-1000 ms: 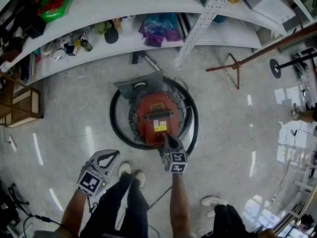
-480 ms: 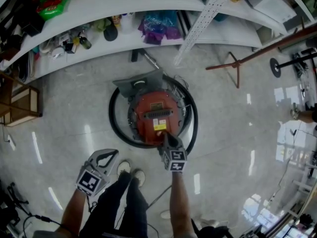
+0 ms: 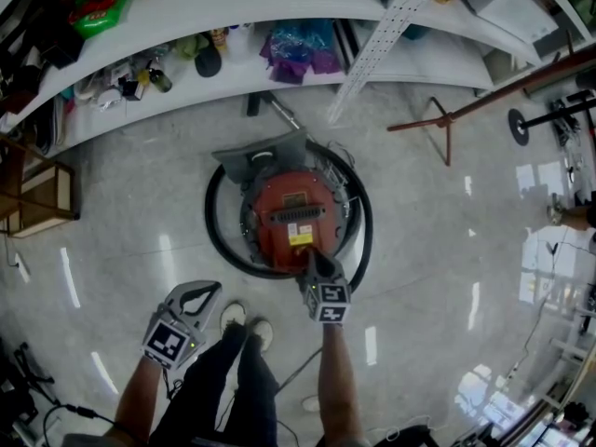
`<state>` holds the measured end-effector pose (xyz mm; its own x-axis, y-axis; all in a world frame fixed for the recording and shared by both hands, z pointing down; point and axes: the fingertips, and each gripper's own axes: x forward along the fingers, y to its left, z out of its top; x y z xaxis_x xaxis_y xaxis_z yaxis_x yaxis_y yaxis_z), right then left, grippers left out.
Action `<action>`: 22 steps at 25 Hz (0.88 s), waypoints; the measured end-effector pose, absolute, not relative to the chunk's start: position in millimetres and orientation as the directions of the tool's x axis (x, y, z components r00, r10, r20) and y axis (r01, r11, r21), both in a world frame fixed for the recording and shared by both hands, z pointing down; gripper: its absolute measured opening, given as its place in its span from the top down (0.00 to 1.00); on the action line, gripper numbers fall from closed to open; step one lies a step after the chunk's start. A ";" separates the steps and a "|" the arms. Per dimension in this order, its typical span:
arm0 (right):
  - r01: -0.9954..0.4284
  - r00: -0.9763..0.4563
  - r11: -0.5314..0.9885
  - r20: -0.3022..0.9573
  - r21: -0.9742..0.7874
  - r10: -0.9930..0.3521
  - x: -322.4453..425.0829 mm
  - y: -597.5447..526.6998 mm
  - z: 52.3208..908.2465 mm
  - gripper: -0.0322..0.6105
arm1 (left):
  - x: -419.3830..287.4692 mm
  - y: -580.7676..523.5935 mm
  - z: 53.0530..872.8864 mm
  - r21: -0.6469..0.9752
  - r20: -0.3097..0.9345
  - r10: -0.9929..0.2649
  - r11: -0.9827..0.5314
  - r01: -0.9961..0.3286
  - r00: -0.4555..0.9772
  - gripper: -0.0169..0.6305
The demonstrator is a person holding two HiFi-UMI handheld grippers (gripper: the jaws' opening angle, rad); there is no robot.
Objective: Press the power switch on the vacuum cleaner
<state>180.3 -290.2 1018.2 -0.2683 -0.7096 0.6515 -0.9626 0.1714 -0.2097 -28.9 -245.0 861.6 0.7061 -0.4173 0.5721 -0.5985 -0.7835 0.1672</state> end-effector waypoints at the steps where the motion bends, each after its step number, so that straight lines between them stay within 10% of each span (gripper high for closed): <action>1: -0.962 -0.270 0.173 0.648 -0.211 -0.712 180.1 -290.3 1017.3 0.93 | -27.9 -244.0 861.5 0.169 0.573 -0.416 -0.783 -0.598 0.706 0.99; 22: -0.961 -0.272 0.168 0.633 -0.220 -0.725 181.7 -281.7 976.5 0.93 | -24.9 -238.8 827.0 0.147 0.538 -0.442 -0.789 -0.596 0.718 0.99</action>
